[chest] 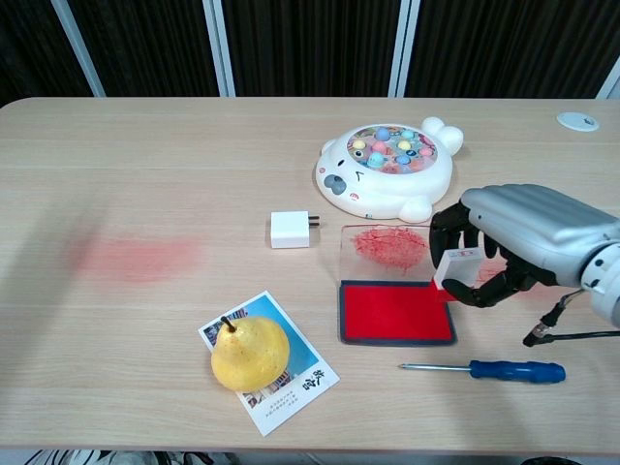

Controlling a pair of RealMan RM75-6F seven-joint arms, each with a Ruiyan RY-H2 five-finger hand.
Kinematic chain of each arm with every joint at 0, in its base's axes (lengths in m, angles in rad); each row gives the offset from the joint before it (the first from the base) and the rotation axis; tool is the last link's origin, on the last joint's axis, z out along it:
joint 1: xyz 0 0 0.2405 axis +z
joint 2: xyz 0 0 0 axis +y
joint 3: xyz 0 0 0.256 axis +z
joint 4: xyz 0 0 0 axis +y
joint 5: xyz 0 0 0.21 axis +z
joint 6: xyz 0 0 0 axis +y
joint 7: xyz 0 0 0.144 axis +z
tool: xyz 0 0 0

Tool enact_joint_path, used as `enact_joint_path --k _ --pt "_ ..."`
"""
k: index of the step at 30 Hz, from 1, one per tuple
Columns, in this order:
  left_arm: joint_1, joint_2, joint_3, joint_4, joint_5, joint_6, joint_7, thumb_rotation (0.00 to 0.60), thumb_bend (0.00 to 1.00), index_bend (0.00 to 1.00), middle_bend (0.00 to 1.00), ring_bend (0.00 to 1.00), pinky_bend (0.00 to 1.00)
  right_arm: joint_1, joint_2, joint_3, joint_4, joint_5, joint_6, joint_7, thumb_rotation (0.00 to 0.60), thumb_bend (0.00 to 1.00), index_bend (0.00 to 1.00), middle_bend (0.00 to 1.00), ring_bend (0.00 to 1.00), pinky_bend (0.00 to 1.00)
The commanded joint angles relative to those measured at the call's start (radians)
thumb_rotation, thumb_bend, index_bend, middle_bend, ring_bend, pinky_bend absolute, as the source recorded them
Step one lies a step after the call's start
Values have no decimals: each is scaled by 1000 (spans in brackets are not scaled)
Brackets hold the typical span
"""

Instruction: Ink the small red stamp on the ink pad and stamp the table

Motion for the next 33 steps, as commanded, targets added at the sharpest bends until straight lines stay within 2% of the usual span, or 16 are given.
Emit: enact_joint_path --k 1,9,18,33 --pt "0 0 0 0 -1 0 0 600 0 0 0 0 0 8 -33 1 0 21 -9 -21 600 641 780 622 477 471" --pt "-3 2 2 -3 -4 -10 -4 600 0 0 0 0 0 15 -143 17 66 64 -15 -17 600 642 788 626 479 471" --pt "-6 7 2 -6 -8 -19 -14 600 0 0 0 0 0 17 -229 33 156 31 15 27 600 642 791 627 479 471" --pt "-7 9 3 -10 -12 -22 -13 600 0 0 0 0 0 4 -254 13 234 15 7 66 600 642 800 632 479 471"
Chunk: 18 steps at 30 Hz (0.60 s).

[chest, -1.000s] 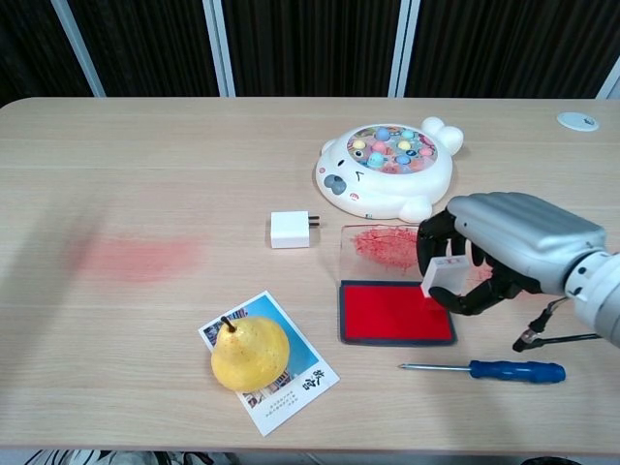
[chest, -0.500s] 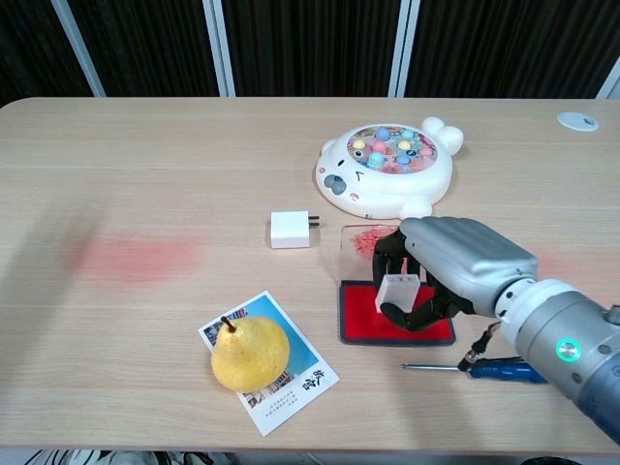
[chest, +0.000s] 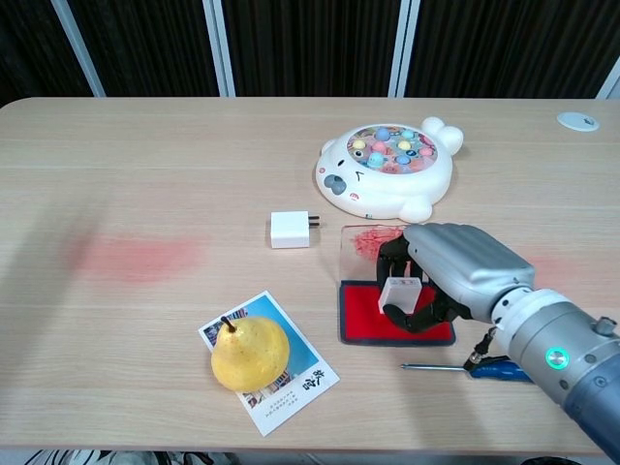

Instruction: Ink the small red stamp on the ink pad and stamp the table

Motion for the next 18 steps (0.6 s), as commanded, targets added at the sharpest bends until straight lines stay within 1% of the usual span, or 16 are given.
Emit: enact_joint_path --k 1,10,18 --pt "0 0 0 0 -1 0 1 600 0 0 0 0 0 -1 -3 -6 6 -4 -4 0 600 642 801 633 479 471" --pt "0 0 0 -2 -1 1 -1 600 0 0 0 0 0 -10 -13 -20 22 1 -14 -5 600 642 803 636 479 471" --pt "0 1 1 -3 -2 1 -2 600 0 0 0 0 0 -5 -13 -3 6 -22 -3 -1 600 642 803 637 479 471"
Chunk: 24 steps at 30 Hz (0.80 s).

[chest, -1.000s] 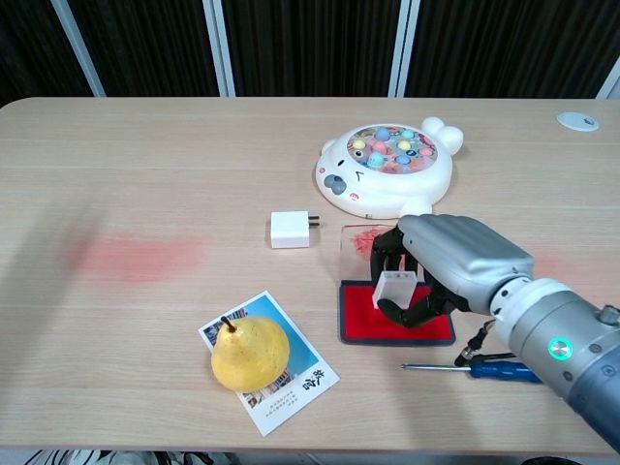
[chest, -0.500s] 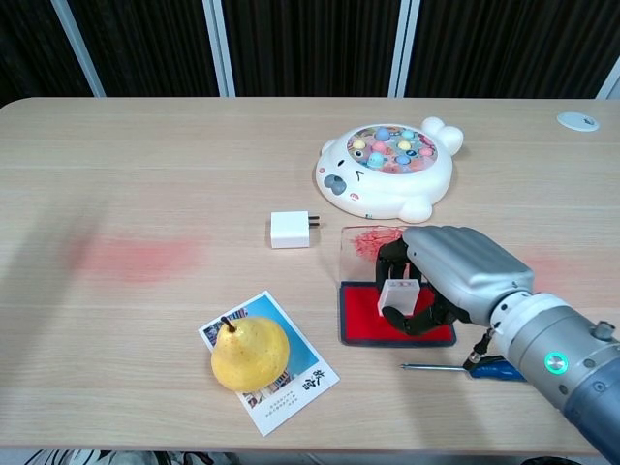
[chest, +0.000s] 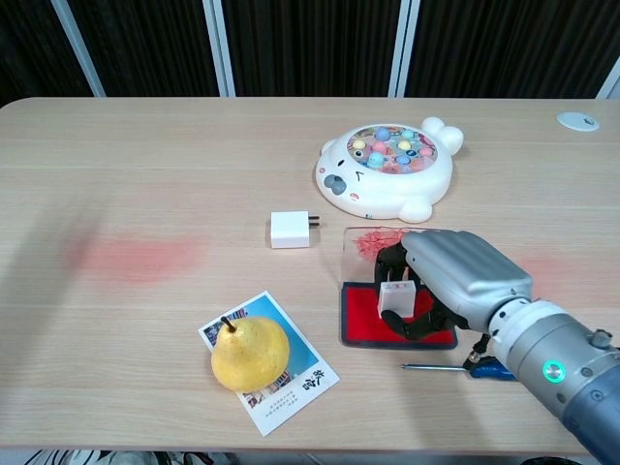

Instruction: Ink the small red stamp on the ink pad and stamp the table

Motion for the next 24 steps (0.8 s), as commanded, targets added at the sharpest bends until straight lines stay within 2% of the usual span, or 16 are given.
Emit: enact_joint_path --k 1,9,24 --pt "0 0 0 0 -1 -1 0 600 0 0 0 0 0 4 3 9 -10 -12 6 1 600 642 803 637 479 471" --pt "0 -1 0 -1 0 2 -1 600 0 0 0 0 0 7 15 26 -33 -27 16 4 600 642 803 637 479 471" --pt "-1 1 1 -3 -2 -2 -2 600 0 0 0 0 0 -14 -2 3 16 -12 6 24 600 644 804 637 479 471"
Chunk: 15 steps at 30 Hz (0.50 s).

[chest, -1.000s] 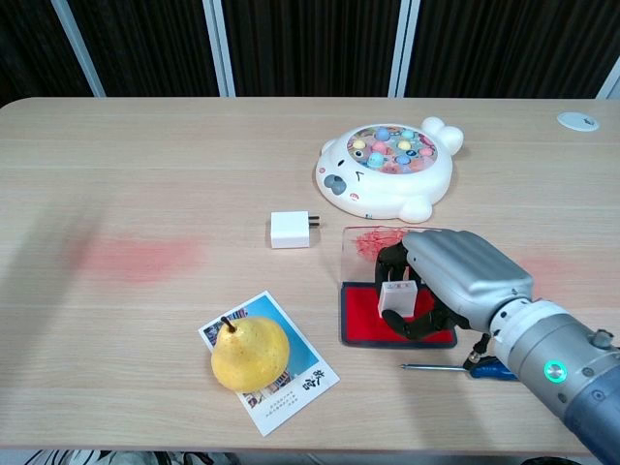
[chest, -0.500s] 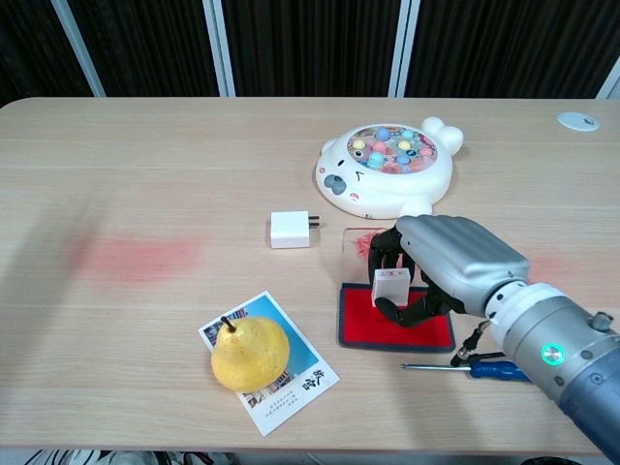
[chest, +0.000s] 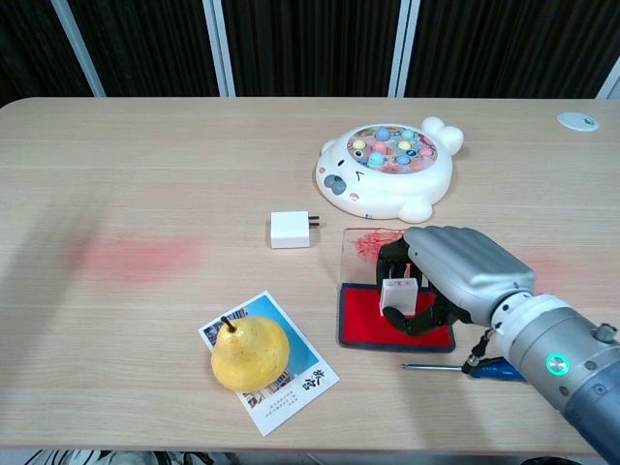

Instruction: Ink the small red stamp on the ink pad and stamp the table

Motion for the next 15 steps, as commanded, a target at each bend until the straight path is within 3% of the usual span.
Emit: enact_joint_path --k 1,15 --pt "0 0 0 0 0 -1 -1 600 0 0 0 0 0 -4 -4 -7 11 0 -3 4 600 644 804 637 479 471" --pt "1 1 0 -2 0 3 -1 600 0 0 0 0 0 -11 3 -8 -6 -33 6 6 600 644 804 637 479 471"
